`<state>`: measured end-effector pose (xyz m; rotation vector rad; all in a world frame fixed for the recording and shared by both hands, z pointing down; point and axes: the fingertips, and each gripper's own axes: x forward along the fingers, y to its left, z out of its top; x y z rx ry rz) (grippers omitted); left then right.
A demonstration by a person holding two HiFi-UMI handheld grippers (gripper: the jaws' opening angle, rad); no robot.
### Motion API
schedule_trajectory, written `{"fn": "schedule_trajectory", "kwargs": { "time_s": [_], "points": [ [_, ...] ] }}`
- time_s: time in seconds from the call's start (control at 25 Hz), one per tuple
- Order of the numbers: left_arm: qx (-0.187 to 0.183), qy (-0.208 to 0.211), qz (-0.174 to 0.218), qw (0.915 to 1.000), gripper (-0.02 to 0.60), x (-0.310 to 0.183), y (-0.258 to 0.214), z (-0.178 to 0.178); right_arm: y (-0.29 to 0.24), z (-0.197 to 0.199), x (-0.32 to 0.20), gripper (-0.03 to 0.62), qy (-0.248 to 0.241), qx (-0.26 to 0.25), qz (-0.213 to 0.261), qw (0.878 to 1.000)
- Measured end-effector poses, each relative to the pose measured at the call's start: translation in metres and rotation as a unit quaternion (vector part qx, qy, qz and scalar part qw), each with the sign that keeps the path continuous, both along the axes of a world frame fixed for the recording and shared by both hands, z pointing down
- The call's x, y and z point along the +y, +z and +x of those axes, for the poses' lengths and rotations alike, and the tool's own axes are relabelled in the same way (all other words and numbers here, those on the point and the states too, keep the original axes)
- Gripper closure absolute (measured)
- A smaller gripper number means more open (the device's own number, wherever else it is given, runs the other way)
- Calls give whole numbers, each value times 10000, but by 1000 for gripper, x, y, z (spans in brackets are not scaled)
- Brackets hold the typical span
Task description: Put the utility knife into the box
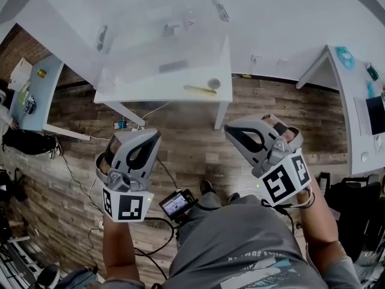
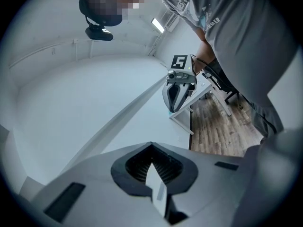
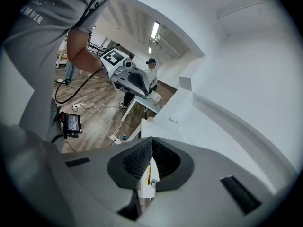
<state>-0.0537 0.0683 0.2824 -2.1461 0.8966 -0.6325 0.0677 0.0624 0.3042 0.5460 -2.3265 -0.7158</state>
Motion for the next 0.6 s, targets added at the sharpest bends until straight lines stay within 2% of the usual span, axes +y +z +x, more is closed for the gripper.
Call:
{"fn": "schedule_trajectory", "kwargs": {
  "time_s": [0.28, 0.6],
  "points": [
    [91, 167, -41, 9998, 574, -23, 6, 1, 9, -4, -19, 585, 90, 69, -126, 9999],
    [-55, -23, -166, 9998, 574, -50, 11, 20, 20, 12, -51, 585, -94, -79, -273, 9996]
  ]
}}
